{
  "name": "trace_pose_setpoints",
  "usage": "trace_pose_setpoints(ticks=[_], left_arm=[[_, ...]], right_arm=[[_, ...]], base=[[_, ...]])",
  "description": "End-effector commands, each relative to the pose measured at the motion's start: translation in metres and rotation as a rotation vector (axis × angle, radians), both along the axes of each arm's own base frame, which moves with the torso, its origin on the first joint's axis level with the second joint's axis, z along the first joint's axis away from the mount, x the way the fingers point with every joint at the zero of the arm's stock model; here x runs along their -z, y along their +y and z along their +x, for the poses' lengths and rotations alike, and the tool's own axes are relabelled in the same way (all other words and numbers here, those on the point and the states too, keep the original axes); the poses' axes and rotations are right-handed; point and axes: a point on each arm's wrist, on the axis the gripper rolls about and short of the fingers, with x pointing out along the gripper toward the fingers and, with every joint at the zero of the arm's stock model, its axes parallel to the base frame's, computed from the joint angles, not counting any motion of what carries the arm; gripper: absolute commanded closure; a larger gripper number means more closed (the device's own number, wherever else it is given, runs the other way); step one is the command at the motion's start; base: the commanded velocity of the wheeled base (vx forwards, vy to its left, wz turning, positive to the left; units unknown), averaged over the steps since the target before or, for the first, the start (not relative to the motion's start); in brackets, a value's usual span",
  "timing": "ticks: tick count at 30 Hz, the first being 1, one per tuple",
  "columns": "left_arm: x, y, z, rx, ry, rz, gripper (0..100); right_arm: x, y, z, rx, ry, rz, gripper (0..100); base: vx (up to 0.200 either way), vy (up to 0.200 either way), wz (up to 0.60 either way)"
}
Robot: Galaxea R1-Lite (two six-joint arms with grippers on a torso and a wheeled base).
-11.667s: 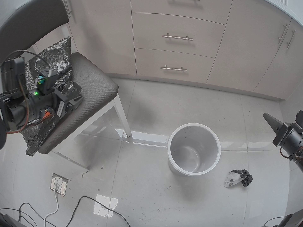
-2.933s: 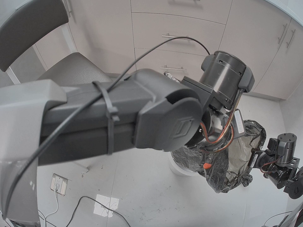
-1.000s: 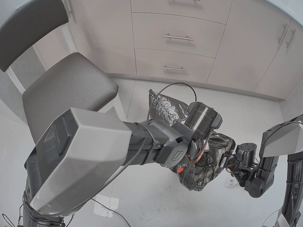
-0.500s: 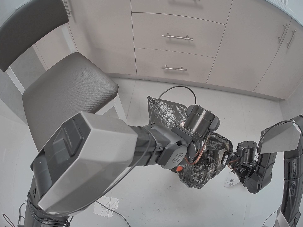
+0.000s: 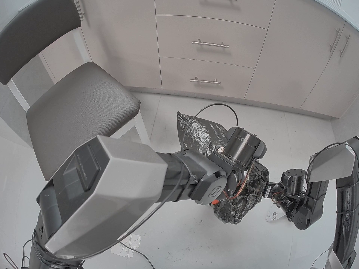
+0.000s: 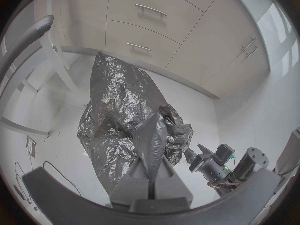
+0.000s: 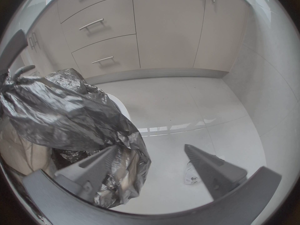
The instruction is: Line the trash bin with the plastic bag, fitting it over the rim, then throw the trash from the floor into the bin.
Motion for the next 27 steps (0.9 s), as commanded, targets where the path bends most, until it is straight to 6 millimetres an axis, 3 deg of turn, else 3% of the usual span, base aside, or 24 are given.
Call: trace_pose_setpoints(ticks=[1,7,8,11,14,18,24,25,26,27], left_arm=[[-0.002,0.000,-0.001,0.000,-0.002,-0.005,100],[-0.001,0.001,0.001,-0.007,0.003,-0.010,100],[-0.001,0.001,0.001,-0.009,0.003,-0.010,100],[-0.002,0.001,0.001,-0.007,0.001,-0.014,100],[-0.002,0.000,0.000,-0.006,-0.002,-0.017,100],[-0.001,-0.001,-0.002,-0.006,-0.001,-0.022,100],[-0.002,-0.009,-0.013,0.021,-0.003,-0.027,100],[-0.002,-0.009,-0.014,0.022,-0.003,-0.027,100],[-0.003,-0.011,-0.016,0.031,-0.004,-0.028,100],[-0.003,-0.012,-0.017,0.032,-0.004,-0.028,100]], right_arm=[[-0.026,-0.001,-0.014,-0.045,-0.045,0.031,0],[-0.084,-0.011,-0.073,-0.246,-0.106,0.110,0],[-0.100,-0.018,-0.094,-0.287,-0.141,0.128,0],[-0.112,-0.028,-0.104,-0.271,-0.190,0.122,0],[-0.116,-0.032,-0.102,-0.254,-0.211,0.119,0],[-0.143,-0.033,-0.064,-0.222,-0.376,0.114,0],[-0.177,-0.017,0.010,-0.191,-0.274,0.111,0],[-0.179,-0.017,0.012,-0.191,-0.273,0.110,0],[-0.196,-0.010,0.038,-0.197,-0.240,0.108,0],[-0.201,-0.007,0.048,-0.201,-0.223,0.108,0]], base=[[0.000,0.000,0.00],[0.000,0.000,0.00],[0.000,0.000,0.00],[0.000,0.000,0.00],[0.000,0.000,0.00],[0.000,0.000,0.00],[0.000,0.000,0.00],[0.000,0.000,0.00],[0.000,0.000,0.00],[0.000,0.000,0.00]])
